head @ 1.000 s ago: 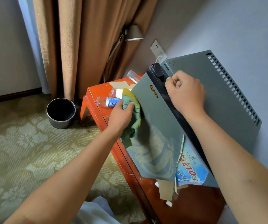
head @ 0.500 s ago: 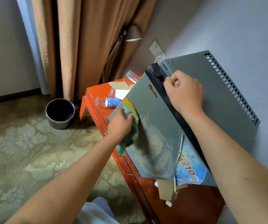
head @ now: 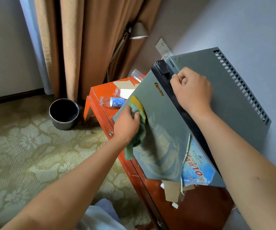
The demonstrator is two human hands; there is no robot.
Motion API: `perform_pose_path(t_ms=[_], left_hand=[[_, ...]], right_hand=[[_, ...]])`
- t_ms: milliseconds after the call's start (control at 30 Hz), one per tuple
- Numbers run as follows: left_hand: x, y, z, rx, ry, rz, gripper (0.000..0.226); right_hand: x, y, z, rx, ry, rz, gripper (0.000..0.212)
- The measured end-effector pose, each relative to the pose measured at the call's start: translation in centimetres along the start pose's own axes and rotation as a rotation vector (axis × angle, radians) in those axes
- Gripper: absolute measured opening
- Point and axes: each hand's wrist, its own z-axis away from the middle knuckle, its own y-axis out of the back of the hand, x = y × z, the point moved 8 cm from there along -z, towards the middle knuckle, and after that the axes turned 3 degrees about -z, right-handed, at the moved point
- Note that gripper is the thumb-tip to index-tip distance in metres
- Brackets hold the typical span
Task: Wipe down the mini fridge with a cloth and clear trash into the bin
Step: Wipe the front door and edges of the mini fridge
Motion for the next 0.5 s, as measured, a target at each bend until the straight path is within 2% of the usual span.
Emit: perform_pose_path(t_ms=[200,300,400,500], left_hand=[[5.1,-1.2,4.5,0.05,-0.258,0.069,0.023],[4.5,0.2,2.2,0.085,-0.204,0.062,0.019],[0.5,0.0,0.3,-0.006,-0.044,0.008,0.02],[0.1,-1.4,2.4,-0.063,-0.067,-0.017,0.022]], right_hand=[[0.0,-0.1,0.1,-0.009,0.006,0.006,0.033],[0.1,-0.1,0.1,-0.005,0.002,0.002,0.033],[0.1,-0.1,0.1,-0.004,-0.007,0.006,0.032],[0.0,-0.1,0.0,0.0,0.0,0.009,0.032]])
